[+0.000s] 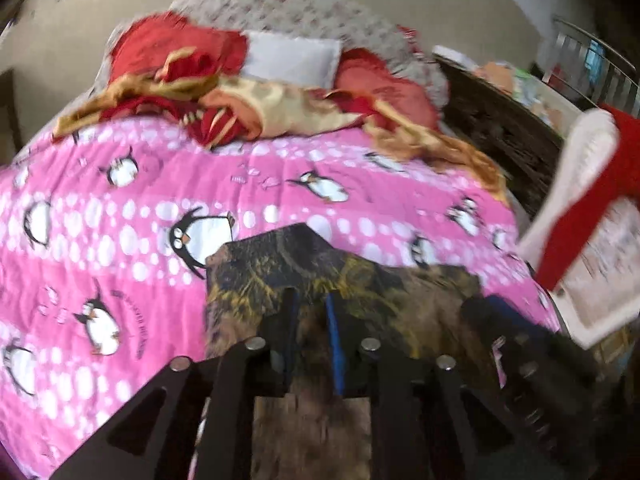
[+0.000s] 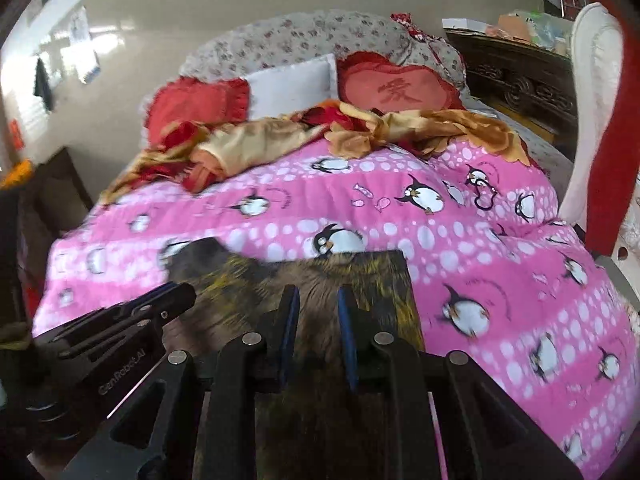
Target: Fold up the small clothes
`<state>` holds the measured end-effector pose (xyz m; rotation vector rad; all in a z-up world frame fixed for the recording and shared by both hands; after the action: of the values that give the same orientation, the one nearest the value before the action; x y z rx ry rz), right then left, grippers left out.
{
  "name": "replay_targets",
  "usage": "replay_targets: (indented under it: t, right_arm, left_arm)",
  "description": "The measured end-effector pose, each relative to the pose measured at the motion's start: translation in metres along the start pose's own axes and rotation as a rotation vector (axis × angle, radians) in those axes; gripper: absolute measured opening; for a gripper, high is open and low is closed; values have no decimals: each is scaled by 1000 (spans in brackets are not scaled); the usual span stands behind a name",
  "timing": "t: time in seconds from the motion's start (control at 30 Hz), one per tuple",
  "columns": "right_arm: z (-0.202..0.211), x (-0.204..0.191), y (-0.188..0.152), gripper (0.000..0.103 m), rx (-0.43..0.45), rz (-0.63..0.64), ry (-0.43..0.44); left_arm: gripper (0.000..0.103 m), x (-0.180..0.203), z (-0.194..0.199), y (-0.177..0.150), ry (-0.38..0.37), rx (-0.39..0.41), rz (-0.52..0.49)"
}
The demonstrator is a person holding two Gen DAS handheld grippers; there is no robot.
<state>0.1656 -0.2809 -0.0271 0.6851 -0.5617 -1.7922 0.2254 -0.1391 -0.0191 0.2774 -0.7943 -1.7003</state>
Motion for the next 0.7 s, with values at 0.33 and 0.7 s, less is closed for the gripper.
replay_targets:
  t: [0.33,0.7]
  right_arm:
    - [-52,30,-26,22,-101,3,55]
    - [-61,25,-24,24,-119,11,41]
  left_arm:
    - [28,4,-37,-19,29,40,-38]
    - [33,21,-44,-7,129,-33,-158]
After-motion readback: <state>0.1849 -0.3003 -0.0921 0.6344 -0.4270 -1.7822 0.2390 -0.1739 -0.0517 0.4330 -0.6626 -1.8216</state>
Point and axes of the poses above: each gripper's, at about its wrist camera, not at the fingertips, and z roughly against the way its jaws point, x to its right, y to its top, the point moved 5 cm from there along -z, roughly the way its jaws point, and after that the axes turned 1 degree about y, right-handed, at the moved point
